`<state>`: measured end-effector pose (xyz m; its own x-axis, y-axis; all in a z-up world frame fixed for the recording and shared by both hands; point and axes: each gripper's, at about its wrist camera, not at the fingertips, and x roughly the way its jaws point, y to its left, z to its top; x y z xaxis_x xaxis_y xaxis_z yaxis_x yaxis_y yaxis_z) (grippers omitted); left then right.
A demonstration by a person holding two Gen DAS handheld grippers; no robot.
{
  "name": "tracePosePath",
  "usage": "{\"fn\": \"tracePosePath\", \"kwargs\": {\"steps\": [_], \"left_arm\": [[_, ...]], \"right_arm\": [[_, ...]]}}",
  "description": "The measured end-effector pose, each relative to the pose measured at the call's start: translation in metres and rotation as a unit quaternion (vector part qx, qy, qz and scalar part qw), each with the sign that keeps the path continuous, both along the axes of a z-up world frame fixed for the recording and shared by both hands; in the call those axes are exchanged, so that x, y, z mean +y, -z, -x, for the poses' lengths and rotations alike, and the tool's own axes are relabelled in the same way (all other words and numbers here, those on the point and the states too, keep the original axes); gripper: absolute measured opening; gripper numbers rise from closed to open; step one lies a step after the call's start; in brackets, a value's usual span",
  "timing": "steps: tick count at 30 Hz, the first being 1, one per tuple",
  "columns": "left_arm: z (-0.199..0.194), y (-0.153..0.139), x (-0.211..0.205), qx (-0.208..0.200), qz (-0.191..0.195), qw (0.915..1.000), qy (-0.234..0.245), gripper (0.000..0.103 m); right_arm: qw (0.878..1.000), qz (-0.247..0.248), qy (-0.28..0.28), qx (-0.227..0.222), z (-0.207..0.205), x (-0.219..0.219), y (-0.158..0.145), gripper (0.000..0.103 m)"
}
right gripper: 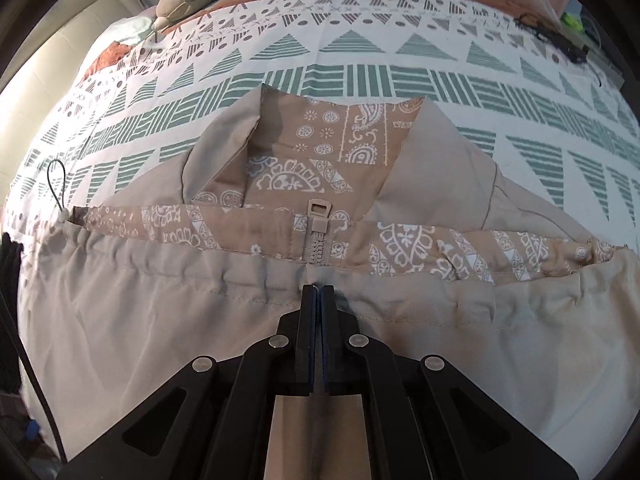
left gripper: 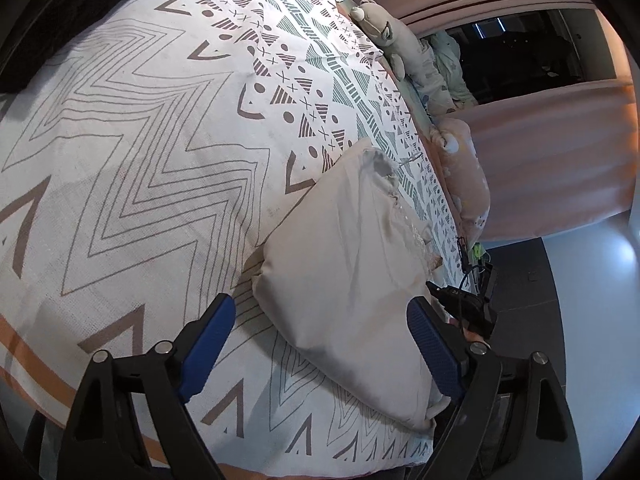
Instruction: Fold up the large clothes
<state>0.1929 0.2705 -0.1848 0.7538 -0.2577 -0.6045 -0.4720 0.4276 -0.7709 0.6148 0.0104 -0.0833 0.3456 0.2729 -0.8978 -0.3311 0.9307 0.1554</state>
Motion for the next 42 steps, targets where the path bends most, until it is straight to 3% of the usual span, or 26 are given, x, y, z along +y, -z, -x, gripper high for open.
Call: {"fn": "tracePosePath", "kwargs": {"steps": [2, 3, 5, 6, 13, 21, 23, 26, 29, 30, 32, 33, 35, 39, 42], "left_arm": [[-0.001, 0.003, -0.003, 0.001, 0.011, 0.9999, 0.001, 0.084], [-0.003, 0.005, -0.004, 0.001, 0.015, 0.9999, 0.003, 0.084], [-0.006, 0.009, -0.008, 0.005, 0.02, 0.9997, 0.009, 0.084], [-0.007, 0.012, -0.01, 0.009, 0.024, 0.9996, 0.01, 0.083], [-0.025, 0.027, -0.022, 0.025, 0.035, 0.9988, 0.025, 0.068], [-0.05, 0.035, -0.028, 0.044, 0.024, 0.9979, 0.041, 0.066], [-0.054, 0.039, -0.026, 0.046, 0.026, 0.9977, 0.043, 0.064], [-0.057, 0.044, -0.024, 0.039, 0.038, 0.9977, 0.04, 0.06], [-0.057, 0.046, -0.023, 0.026, 0.041, 0.998, 0.04, 0.058], [-0.057, 0.047, -0.024, 0.027, 0.038, 0.9981, 0.04, 0.054], [-0.056, 0.048, -0.023, 0.035, 0.031, 0.9982, 0.038, 0.028], [-0.054, 0.048, -0.023, 0.035, 0.031, 0.9983, 0.035, 0.023], [-0.052, 0.044, -0.024, 0.021, 0.031, 0.9988, 0.032, 0.016], [-0.053, 0.031, -0.026, -0.011, 0.042, 0.9987, 0.028, 0.013], [-0.058, 0.017, -0.028, -0.034, 0.046, 0.9978, 0.032, 0.011]], "right_arm": [[1.0, -0.017, 0.012, 0.017, 0.002, -0.008, -0.011, 0.003], [1.0, -0.021, 0.015, 0.009, 0.006, -0.011, -0.018, 0.013], [0.999, -0.023, 0.014, -0.023, 0.016, -0.016, -0.035, 0.07], [0.999, -0.03, 0.012, -0.028, 0.024, -0.019, -0.041, 0.103], [0.996, -0.081, 0.008, -0.042, 0.074, -0.056, -0.068, 0.103], [0.992, -0.108, -0.003, -0.06, 0.151, -0.107, -0.094, 0.103], [0.991, -0.117, -0.005, -0.061, 0.168, -0.118, -0.097, 0.097], [0.991, -0.124, -0.007, -0.057, 0.197, -0.13, -0.097, 0.076], [0.99, -0.132, -0.01, -0.048, 0.226, -0.139, -0.092, 0.072], [0.99, -0.133, -0.012, -0.044, 0.234, -0.141, -0.089, 0.069], [0.991, -0.129, -0.013, -0.037, 0.246, -0.142, -0.081, 0.056], [0.991, -0.127, -0.013, -0.033, 0.252, -0.142, -0.077, 0.047], [0.991, -0.132, -0.006, -0.02, 0.263, -0.144, -0.069, 0.044], [0.994, -0.101, -0.007, -0.028, 0.282, -0.135, -0.063, 0.044], [0.996, -0.085, -0.023, -0.029, 0.29, -0.12, -0.06, 0.033]]}}
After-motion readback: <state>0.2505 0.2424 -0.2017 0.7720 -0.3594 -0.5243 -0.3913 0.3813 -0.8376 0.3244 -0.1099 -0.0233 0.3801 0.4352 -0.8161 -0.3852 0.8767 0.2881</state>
